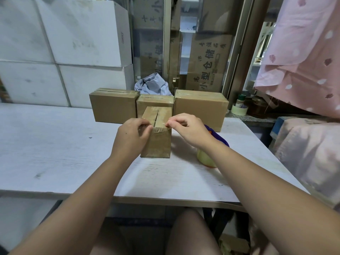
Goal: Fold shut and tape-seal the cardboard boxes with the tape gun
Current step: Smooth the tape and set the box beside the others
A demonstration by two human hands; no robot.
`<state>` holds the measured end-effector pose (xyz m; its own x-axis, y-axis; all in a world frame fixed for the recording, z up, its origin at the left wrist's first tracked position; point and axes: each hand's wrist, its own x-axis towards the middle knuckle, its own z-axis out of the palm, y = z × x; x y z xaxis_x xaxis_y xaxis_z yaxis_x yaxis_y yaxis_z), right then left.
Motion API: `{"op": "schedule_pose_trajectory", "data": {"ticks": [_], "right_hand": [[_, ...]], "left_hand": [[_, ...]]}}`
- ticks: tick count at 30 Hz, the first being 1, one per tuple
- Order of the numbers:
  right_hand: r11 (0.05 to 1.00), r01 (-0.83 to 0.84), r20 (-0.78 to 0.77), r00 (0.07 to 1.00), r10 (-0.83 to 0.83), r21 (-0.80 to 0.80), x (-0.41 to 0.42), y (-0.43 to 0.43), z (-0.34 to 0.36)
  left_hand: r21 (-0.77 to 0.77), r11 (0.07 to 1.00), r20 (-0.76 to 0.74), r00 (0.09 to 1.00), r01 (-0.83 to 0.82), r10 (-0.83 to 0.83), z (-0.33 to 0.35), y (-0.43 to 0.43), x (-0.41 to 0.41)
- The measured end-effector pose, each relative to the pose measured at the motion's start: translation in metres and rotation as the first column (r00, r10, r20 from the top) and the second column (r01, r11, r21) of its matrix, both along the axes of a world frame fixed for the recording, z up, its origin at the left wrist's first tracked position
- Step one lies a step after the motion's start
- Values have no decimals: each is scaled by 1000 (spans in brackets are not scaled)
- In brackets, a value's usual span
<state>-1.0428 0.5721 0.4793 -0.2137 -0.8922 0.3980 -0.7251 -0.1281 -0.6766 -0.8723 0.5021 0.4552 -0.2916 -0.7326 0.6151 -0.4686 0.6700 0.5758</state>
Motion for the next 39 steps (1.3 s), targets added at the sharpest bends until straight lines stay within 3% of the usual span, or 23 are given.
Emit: {"op": "schedule_pose_trajectory", "data": {"ticks": [5,8,16,20,24,25,27,29,30,33,35,39], "right_hand": [[999,-34,-336,942,19,-39,4,2,-5],[985,-38,-485,873,-49,-169,5,-1,-14],[870,6,-600,722,-345,-493,4,2,-27],[819,15,-600,673,-432,-574,1,0,-34],[889,-48,-628,725,-282,-455,-2,4,-36],[903,-15,-564,786,-255,-429,0,7,-34],[915,95,-296,929,-223,-392,4,7,-26],[939,154,-58,982,-179,-307,8,2,-11],[960,150,-21,987,-160,-238,7,0,-4],[997,75,-157,984,-78,-30,0,-3,3],[998,53,-247,968,-45,26,-5,-2,2],[998,24,-259,966,-8,58,-10,0,0]], "left_hand": [[25,999,8,1000,-29,28,1,0,-1],[25,999,18,999,-28,28,1,2,-3],[40,998,17,999,-39,38,0,2,-4],[25,999,29,999,-37,36,-1,3,-7],[27,999,22,999,-40,40,-3,1,-6],[31,999,18,999,-36,36,-3,1,-5],[34,999,6,1000,-29,29,-3,2,-4],[51,998,-12,1000,-24,24,-1,3,-3],[81,997,-38,999,-11,14,-1,3,-3],[248,962,-261,964,118,-51,-2,-4,2],[327,915,-426,901,237,-81,-5,-9,8],[350,873,-435,884,339,-169,-15,-15,20]]}}
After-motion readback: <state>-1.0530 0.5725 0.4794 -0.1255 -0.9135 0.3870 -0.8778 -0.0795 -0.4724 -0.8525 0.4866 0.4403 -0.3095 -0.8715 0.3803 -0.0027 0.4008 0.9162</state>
